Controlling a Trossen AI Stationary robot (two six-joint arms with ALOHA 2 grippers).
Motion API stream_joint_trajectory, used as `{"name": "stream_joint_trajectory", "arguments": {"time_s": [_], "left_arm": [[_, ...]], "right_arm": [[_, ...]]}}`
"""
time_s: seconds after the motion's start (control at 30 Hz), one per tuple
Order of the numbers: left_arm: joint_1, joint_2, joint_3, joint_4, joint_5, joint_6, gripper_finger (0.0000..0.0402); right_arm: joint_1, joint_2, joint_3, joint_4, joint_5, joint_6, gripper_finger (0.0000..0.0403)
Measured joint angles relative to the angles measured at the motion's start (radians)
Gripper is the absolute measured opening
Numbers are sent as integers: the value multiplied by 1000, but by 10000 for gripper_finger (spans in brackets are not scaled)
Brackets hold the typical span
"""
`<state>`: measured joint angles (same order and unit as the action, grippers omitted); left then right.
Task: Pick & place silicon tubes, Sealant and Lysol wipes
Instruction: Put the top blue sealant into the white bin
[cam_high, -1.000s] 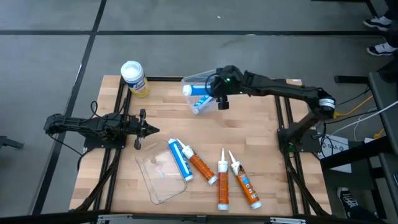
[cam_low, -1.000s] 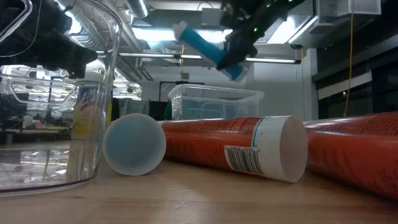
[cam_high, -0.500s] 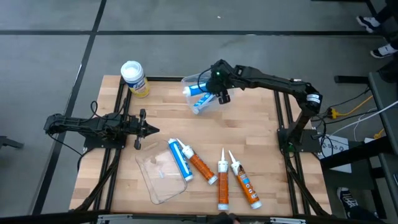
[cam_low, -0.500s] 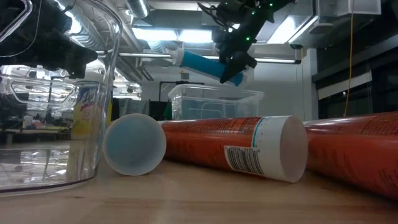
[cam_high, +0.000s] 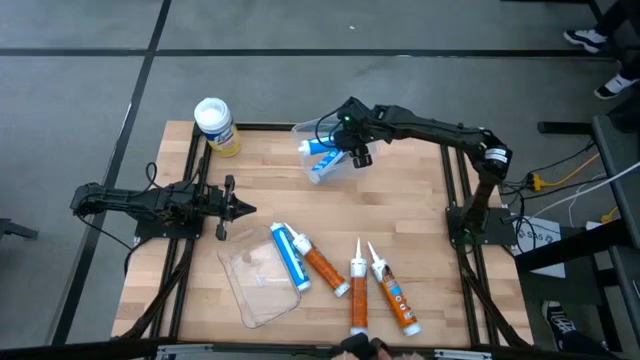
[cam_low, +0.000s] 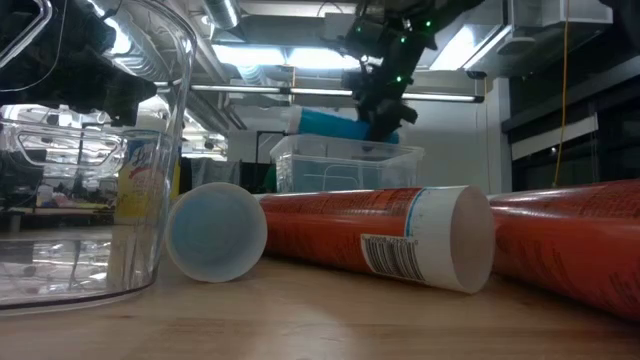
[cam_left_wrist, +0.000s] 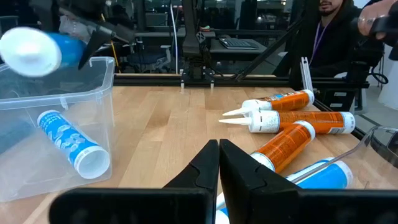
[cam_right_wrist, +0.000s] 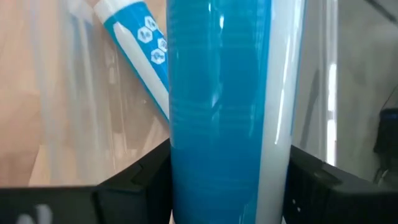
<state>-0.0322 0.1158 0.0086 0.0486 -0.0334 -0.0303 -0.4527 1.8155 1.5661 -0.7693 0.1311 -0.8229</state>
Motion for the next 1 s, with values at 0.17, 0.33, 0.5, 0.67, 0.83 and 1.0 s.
{"name": "stream_joint_trajectory", "arguments": {"time_s": [0.17,0.33,0.5,0.67,0.83,1.0], "left_arm": [[0,0,0,0,0,0,12],[0,0,0,0,0,0,11],[0,0,0,0,0,0,8],[0,0,0,0,0,0,13],[0,0,0,0,0,0,9],[0,0,0,0,0,0,10]], "right_arm": [[-24,38,0,-21,-4,0,217],[-48,50,0,-49,-28,-18,217],[-69,55,0,-84,-56,-20,217],[-87,71,0,-104,-54,-24,217],[-96,83,1,-120,-50,-32,217],[-97,85,2,-115,-41,-28,250]]}}
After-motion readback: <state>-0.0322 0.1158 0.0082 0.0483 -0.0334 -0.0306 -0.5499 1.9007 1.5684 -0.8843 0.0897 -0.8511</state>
